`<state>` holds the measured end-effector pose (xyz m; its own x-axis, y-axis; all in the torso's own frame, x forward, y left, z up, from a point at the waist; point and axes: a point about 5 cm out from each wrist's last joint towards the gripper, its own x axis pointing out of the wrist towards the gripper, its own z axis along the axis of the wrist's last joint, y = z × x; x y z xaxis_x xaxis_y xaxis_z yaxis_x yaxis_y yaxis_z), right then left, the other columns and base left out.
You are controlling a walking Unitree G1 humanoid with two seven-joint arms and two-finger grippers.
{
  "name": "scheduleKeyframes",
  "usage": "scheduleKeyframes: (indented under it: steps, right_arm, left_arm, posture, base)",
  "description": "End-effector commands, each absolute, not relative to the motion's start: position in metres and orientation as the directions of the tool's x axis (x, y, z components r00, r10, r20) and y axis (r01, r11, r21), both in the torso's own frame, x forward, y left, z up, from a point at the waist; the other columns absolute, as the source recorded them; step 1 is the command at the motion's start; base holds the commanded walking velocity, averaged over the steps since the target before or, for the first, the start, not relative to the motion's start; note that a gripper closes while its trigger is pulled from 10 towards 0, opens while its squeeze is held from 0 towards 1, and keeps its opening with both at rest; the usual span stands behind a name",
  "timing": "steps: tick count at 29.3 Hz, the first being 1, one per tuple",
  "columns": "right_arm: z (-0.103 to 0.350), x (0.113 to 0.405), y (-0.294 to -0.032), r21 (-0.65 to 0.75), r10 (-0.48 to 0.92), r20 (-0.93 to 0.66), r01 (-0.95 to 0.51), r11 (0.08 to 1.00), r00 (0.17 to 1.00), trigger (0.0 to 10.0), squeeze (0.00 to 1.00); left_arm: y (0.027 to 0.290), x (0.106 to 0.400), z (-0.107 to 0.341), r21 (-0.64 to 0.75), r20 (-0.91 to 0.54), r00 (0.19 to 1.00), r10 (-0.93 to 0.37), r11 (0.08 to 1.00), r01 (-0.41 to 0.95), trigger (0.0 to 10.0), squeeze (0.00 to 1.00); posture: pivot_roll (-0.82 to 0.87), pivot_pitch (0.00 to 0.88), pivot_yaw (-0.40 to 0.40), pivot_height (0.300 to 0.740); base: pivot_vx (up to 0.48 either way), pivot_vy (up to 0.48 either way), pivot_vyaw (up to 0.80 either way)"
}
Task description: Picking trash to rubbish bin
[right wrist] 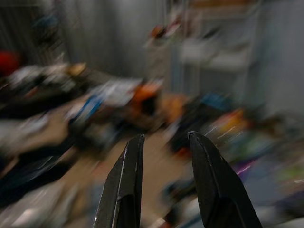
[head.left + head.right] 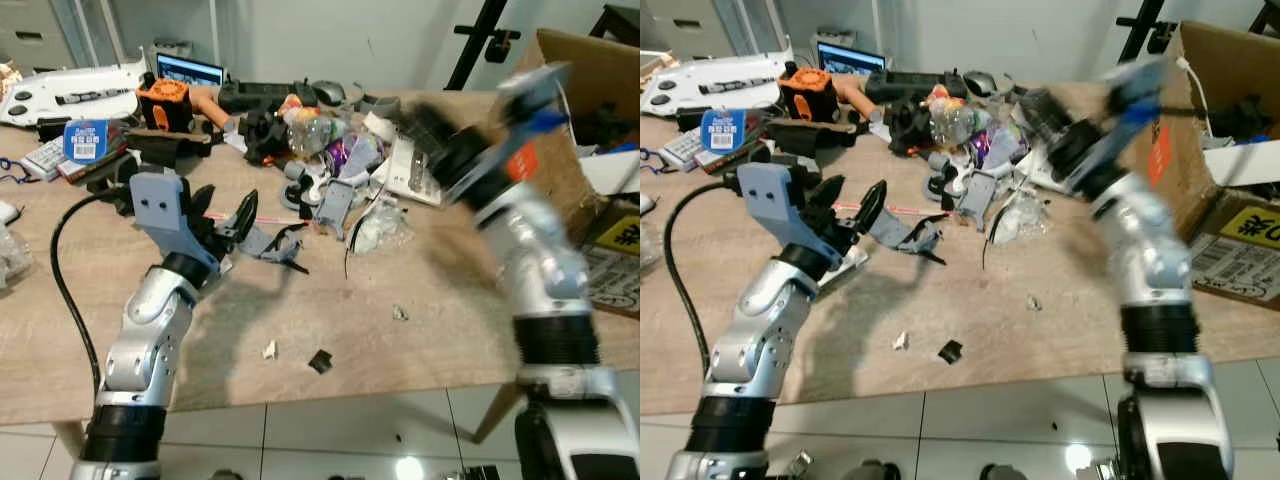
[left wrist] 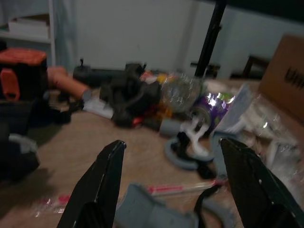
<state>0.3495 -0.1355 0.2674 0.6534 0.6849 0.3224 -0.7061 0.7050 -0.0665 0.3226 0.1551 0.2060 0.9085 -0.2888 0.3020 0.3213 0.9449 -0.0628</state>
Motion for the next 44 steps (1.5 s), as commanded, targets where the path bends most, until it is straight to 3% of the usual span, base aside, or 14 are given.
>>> scheduleKeyframes:
  steps: [1,6,7,17,26,36,38,39,40,44]
  right_arm:
    - [0.248,0.348,-0.129,-0.095,0.72,0.229,-0.722,0.686,0.655,10.0,0.0]
    - [0.206,0.342,-0.117,-0.102,0.753,0.087,-0.746,0.658,0.652,10.0,0.0]
    - [0.196,0.34,-0.114,-0.1,0.753,0.058,-0.747,0.657,0.655,10.0,0.0]
    - [0.157,0.312,-0.092,0.015,0.765,-0.022,-0.765,0.644,0.644,10.0,0.0]
    - [0.147,0.308,-0.083,0.024,0.763,-0.029,-0.762,0.647,0.646,10.0,0.0]
    - [0.145,0.304,-0.081,0.01,0.758,-0.045,-0.759,0.652,0.651,10.0,0.0]
    - [0.145,0.305,-0.081,0.011,0.756,-0.045,-0.756,0.654,0.653,10.0,0.0]
    - [0.145,0.305,-0.081,0.011,0.756,-0.046,-0.756,0.654,0.653,10.0,0.0]
    - [0.145,0.305,-0.081,0.004,0.758,-0.051,-0.758,0.652,0.651,10.0,0.0]
    - [0.143,0.303,-0.081,-0.004,0.761,-0.062,-0.762,0.647,0.646,10.0,0.0]
  left_arm:
    - [0.153,0.323,0.197,-0.047,0.252,0.92,-0.299,0.946,0.321,10.0,0.0]
    - [0.152,0.322,0.193,-0.013,0.218,0.918,-0.332,0.939,0.342,10.0,0.0]
    - [0.153,0.323,0.19,-0.007,0.188,0.926,-0.329,0.942,0.336,10.0,1.0]
    - [0.175,0.331,0.163,0.011,0.002,0.992,-0.126,0.992,0.126,10.0,1.0]
    - [0.177,0.332,0.154,0.025,-0.055,0.997,-0.055,0.998,0.057,10.0,1.0]
    - [0.198,0.329,0.148,0.141,-0.105,0.99,0.092,0.987,-0.077,10.0,1.0]
    - [0.2,0.329,0.149,0.164,-0.099,0.989,0.114,0.982,-0.096,10.0,0.31]
    - [0.201,0.33,0.149,0.171,-0.098,0.988,0.121,0.98,-0.103,10.0,0.31]
    - [0.202,0.329,0.149,0.175,-0.1,0.986,0.131,0.978,-0.112,10.0,0.0]
    - [0.205,0.328,0.151,0.194,-0.108,0.983,0.148,0.973,-0.125,10.0,0.0]
  posture:
    - [0.01,0.195,-0.046,0.74]
    - [0.02,0.184,-0.048,0.74]
    - [0.02,0.193,-0.049,0.74]
    - [0.01,0.188,-0.046,0.74]
    - [0.02,0.198,-0.052,0.74]
    - [0.02,0.198,-0.049,0.74]
    - [0.02,0.201,-0.05,0.74]
    - [0.02,0.201,-0.05,0.74]
    - [0.02,0.221,-0.05,0.74]
    - [0.02,0.204,-0.053,0.74]
  base:
    - [0.0,0.0,0.0]
    - [0.0,0.0,0.0]
    - [0.0,0.0,0.0]
    - [0.0,0.0,0.0]
    - [0.0,0.0,0.0]
    - [0.0,0.0,0.0]
    - [0.0,0.0,0.0]
    - [0.0,0.0,0.0]
    - [0.0,0.0,0.0]
    - [0.0,0.0,0.0]
